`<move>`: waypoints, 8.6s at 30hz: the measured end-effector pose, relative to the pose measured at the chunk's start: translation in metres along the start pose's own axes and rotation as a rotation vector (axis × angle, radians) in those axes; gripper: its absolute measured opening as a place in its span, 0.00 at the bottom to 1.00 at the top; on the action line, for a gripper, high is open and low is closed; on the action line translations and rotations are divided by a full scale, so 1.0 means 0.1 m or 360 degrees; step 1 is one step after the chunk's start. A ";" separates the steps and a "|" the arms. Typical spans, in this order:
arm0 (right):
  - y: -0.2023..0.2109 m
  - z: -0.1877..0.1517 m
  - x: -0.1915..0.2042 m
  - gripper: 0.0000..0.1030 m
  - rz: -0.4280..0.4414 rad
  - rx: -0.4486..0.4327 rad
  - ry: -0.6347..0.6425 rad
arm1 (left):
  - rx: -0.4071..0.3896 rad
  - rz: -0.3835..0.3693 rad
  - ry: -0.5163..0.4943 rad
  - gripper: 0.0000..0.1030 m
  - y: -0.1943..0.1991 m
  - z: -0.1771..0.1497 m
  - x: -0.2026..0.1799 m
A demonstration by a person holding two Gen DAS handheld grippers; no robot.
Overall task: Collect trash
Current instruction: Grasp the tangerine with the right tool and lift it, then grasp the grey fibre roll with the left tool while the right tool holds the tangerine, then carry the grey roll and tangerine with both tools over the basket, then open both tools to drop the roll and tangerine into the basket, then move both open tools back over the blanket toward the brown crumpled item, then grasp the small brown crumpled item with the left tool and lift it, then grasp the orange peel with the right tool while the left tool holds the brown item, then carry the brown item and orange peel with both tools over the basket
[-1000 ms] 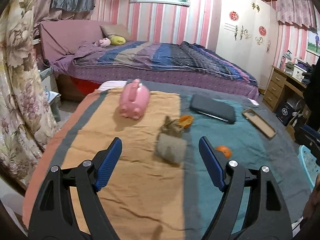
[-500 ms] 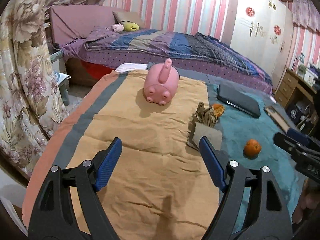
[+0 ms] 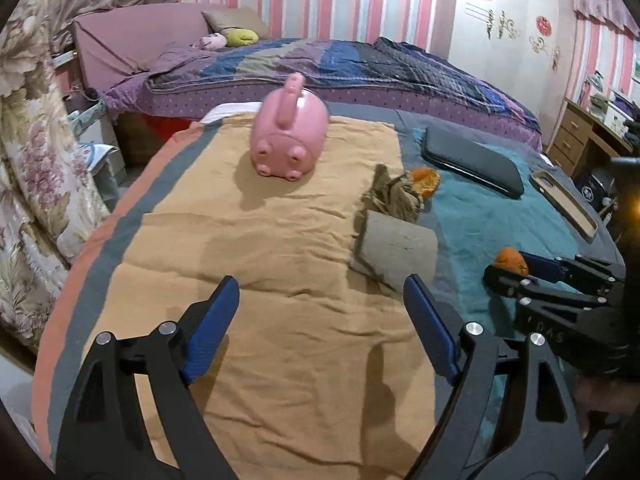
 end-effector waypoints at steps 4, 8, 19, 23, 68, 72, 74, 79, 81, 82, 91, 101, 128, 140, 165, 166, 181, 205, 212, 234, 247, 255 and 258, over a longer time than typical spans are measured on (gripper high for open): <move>0.21 0.00 -0.17 0.28 0.0023 -0.0092 -0.0065 | 0.0000 -0.0048 -0.0033 0.85 -0.07 0.05 -0.14; 0.35 -0.04 -0.28 0.27 0.0031 -0.0148 -0.0073 | 0.0005 -0.0078 -0.0038 0.87 -0.18 0.10 -0.34; 0.58 0.03 -0.59 0.27 0.0060 -0.0220 -0.0118 | 0.0152 0.0015 -0.0053 0.53 -0.51 0.12 -0.47; 0.67 0.02 -0.59 0.27 0.0063 -0.0254 -0.0124 | 0.0126 -0.0005 -0.0056 0.51 -0.44 0.13 -0.47; 2.88 -1.43 -2.37 0.28 -0.0396 -0.0722 -0.0596 | -0.0208 -0.0593 -0.0213 0.51 1.09 -0.25 -2.10; 2.92 -1.52 -2.50 0.28 -0.0424 -0.0711 -0.0633 | -0.0206 -0.0624 -0.0194 0.51 1.14 -0.22 -2.20; 2.96 -1.59 -2.60 0.28 -0.0448 -0.0705 -0.0674 | -0.0215 -0.0644 -0.0214 0.51 1.20 -0.22 -2.31; 3.04 -1.69 -2.75 0.28 -0.0494 -0.0708 -0.0732 | -0.0181 -0.0729 -0.0249 0.51 1.26 -0.24 -2.61; 3.07 -1.72 -2.81 0.28 -0.0513 -0.0705 -0.0756 | -0.0181 -0.0753 -0.0264 0.51 1.29 -0.23 -2.73; 3.07 -1.73 -2.82 0.28 -0.0518 -0.0704 -0.0760 | -0.0181 -0.0762 -0.0274 0.51 1.30 -0.23 -2.78; 3.17 -1.89 -3.02 0.29 -0.0596 -0.0676 -0.0843 | -0.0160 -0.0870 -0.0390 0.51 1.45 -0.31 -3.37; 3.22 -2.05 -3.19 0.53 -0.0685 -0.0716 -0.0989 | -0.0077 -0.1012 -0.0515 0.51 1.53 -0.61 -3.99; 2.98 -1.75 -2.85 0.56 -0.0534 -0.0749 -0.0818 | -0.0213 -0.0630 -0.0344 0.83 1.30 -0.04 -2.54; 2.36 -1.10 -1.81 0.66 -0.0219 -0.0694 -0.0538 | -0.0273 -0.0209 -0.0145 0.84 0.86 0.21 -1.13; 1.91 0.05 -0.61 0.72 -0.0170 -0.0707 -0.0183 | -0.0236 -0.0107 0.0128 0.84 0.60 0.38 -0.28; 1.91 0.05 -0.61 0.72 -0.0170 -0.0707 -0.0183 | -0.0242 -0.0101 0.0128 0.84 0.58 0.40 -0.27; 1.11 0.04 -0.71 0.75 -0.0038 -0.0502 -0.0196 | -0.0110 0.0008 0.0124 0.84 0.05 0.45 -0.14; 0.08 0.48 -0.48 0.77 0.0180 -0.0303 -0.0149 | -0.0029 -0.0050 0.0063 0.37 -0.57 0.76 -0.35; -0.20 0.66 -0.10 0.77 0.0191 -0.0270 -0.0105 | -0.0109 0.0045 0.0099 0.37 -0.41 0.94 -0.04; -0.60 0.82 0.33 0.28 0.0067 -0.0087 0.0150 | -0.0067 -0.0075 0.0068 0.37 -0.41 0.89 -0.12; 0.40 0.50 -0.20 0.27 0.0037 -0.0333 -0.0025 | -0.0145 -0.0217 0.0012 0.37 0.10 0.75 -0.50; 1.45 0.08 -0.66 0.27 -0.0057 -0.0577 -0.0166 | -0.0207 -0.0376 -0.0093 0.37 0.68 0.44 -0.95; 1.80 -0.08 -0.82 0.28 -0.0100 -0.0650 -0.0201 | -0.0238 -0.0426 -0.0111 0.37 0.91 0.31 -1.10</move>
Point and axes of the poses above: each gripper's, at about its wrist camera, not at the fingertips, and y roughly against the way its jaws point, x to its left, z to its top, the point moved 1 cm from there along -y, roughly the way its jaws point, and after that the axes turned 9 degrees about y, right-handed, at the moved point
